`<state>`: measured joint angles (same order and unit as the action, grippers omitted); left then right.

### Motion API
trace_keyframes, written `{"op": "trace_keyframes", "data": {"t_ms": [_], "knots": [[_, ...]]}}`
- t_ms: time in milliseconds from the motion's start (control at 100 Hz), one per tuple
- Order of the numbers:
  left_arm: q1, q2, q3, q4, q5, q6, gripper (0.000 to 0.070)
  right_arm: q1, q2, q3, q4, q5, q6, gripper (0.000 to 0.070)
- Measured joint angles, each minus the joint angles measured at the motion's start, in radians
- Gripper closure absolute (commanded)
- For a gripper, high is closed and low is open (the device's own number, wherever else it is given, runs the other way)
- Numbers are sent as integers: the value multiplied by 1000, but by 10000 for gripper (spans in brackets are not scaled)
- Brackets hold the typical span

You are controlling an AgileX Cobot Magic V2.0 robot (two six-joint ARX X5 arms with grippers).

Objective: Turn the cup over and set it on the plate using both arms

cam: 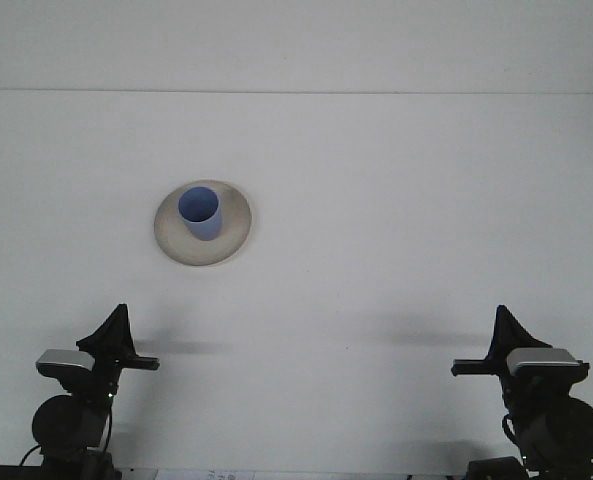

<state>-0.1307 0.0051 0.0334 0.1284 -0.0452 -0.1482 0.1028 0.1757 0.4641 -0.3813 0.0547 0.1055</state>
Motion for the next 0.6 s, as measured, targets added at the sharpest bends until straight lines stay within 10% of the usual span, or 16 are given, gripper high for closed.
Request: {"op": "trace_keyframes", "data": {"t_ms": [600], "knots": [[0,0,0,0,0,0,687,-53,-174,-447,489,-1,0,700]]}}
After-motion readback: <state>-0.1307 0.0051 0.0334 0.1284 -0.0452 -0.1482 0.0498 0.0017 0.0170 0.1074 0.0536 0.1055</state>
